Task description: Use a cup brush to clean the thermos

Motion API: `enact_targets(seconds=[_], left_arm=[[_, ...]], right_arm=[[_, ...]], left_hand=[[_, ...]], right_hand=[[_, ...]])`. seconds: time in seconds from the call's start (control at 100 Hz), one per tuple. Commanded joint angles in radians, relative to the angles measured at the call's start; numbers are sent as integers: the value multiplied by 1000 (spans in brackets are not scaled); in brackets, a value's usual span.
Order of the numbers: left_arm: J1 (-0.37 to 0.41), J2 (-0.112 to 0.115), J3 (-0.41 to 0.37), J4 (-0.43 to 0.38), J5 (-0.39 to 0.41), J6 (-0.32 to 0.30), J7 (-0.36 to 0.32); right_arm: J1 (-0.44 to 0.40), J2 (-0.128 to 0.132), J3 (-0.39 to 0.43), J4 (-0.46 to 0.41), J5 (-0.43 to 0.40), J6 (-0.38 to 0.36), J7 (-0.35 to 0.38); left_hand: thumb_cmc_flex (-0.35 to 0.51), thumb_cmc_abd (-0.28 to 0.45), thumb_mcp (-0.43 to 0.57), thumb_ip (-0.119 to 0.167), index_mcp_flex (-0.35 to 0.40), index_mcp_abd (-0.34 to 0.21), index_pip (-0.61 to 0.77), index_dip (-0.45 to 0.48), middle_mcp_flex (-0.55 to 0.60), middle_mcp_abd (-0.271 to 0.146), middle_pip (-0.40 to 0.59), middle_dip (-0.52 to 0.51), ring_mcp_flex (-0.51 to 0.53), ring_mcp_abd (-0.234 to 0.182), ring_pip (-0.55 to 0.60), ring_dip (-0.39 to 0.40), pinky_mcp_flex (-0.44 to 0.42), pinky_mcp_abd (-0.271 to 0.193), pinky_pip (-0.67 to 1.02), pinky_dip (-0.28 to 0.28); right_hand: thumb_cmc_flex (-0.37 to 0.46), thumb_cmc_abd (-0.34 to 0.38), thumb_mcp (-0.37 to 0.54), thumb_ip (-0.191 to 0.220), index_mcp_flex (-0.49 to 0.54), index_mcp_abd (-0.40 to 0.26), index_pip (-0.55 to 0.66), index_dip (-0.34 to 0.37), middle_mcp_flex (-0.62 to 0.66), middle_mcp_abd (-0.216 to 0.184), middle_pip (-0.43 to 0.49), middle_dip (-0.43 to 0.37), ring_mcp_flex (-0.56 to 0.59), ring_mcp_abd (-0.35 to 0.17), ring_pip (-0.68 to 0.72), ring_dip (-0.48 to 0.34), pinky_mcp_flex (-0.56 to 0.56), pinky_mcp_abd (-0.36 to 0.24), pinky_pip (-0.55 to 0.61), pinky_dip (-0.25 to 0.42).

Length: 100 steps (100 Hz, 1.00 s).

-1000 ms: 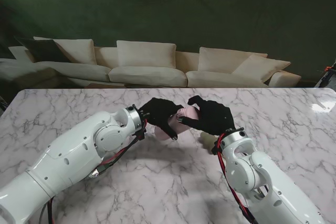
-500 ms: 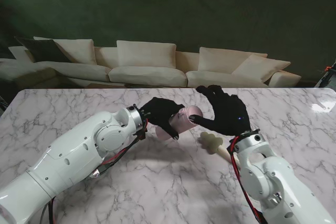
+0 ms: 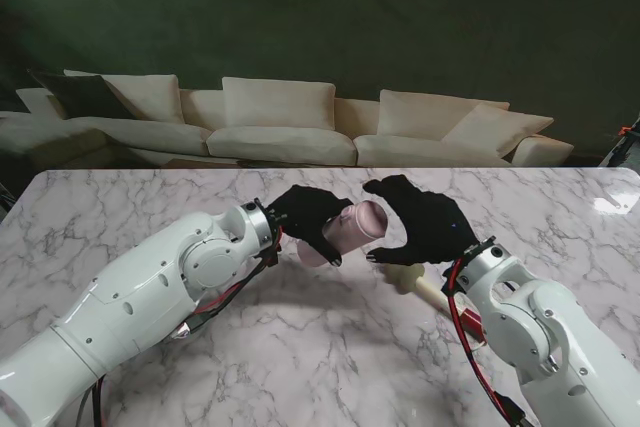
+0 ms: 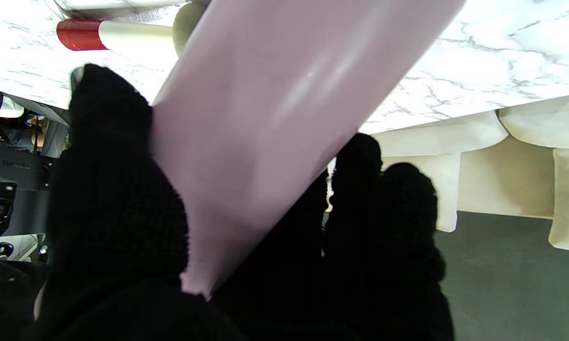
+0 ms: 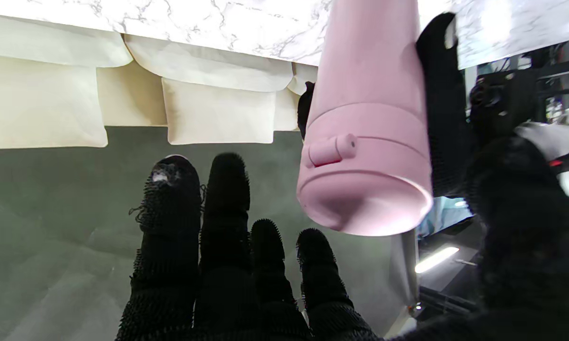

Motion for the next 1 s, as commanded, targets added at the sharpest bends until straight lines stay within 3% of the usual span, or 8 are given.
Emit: enact_targets(seconds=[0.0,0.3,0.43,0.55,0.64,0.79,0.89,0.99], left_arm=[[-9,-5,2,-5,-4,-4,-13],[-10,-5,5,-5,-6,-4,-15],[-13,-6,9,-3,-9,-2,-15],[-14,-7,11,-2,-11,0,-15],[-14,-7,10,-3,-11,1,-17],[-13,-6,9,-5,-10,4,-20],[-13,-5,8,-6,-10,4,-21],[-12,-4,7,-7,-9,4,-23]], right_arm=[[19,-14,-27,17,7,28,-6],[70,-34,-147,37,29,231,-64],[88,-44,-193,53,17,314,-115],[97,-50,-226,60,3,388,-143],[93,-48,-233,53,-24,418,-140],[68,-39,-218,17,-56,439,-91],[47,-35,-194,3,-89,428,-95],[24,-37,-158,-11,-82,381,-120]], left_hand=[[346,384,373,112,90,-228,140,40,26,-68,83,35,73,-46,92,25,6,-95,39,5],[347,385,374,112,91,-228,140,41,27,-68,83,36,73,-47,93,25,6,-97,39,5],[346,384,373,111,91,-228,140,40,27,-68,83,36,72,-47,93,25,6,-97,39,5],[346,385,373,111,91,-229,140,40,26,-69,83,36,72,-47,93,25,6,-97,39,4],[346,384,373,111,91,-228,140,40,27,-68,83,36,72,-47,93,25,7,-96,40,5],[347,385,373,112,91,-228,140,40,27,-68,83,36,72,-47,93,24,7,-96,40,5],[346,385,373,111,91,-228,140,40,27,-68,83,35,72,-46,93,25,7,-96,40,5],[347,385,373,111,91,-228,140,40,26,-68,83,35,72,-47,93,24,7,-96,40,5]], right_hand=[[-25,-4,11,-3,22,30,39,35,4,10,71,26,49,-22,71,59,61,-27,69,52],[-6,106,129,0,307,-85,337,203,473,-40,288,184,547,-22,307,145,482,-13,386,91],[-78,148,55,-9,467,-76,294,121,850,-112,324,212,583,-6,549,228,529,-10,584,137],[-197,247,-76,-13,537,-49,239,37,1003,-95,310,199,582,32,640,236,537,19,650,154],[-358,338,-115,-8,455,-56,162,-28,964,-78,288,196,580,55,592,206,534,30,625,131],[-622,441,-63,-1,69,-154,58,-107,652,-80,200,181,551,107,323,91,487,125,466,-9],[-697,496,-70,3,-71,-204,-79,-116,319,-100,19,86,301,116,122,106,326,249,344,-17],[-646,499,-94,4,-61,-208,-324,26,55,-106,-84,-18,23,102,-119,7,31,383,102,54]])
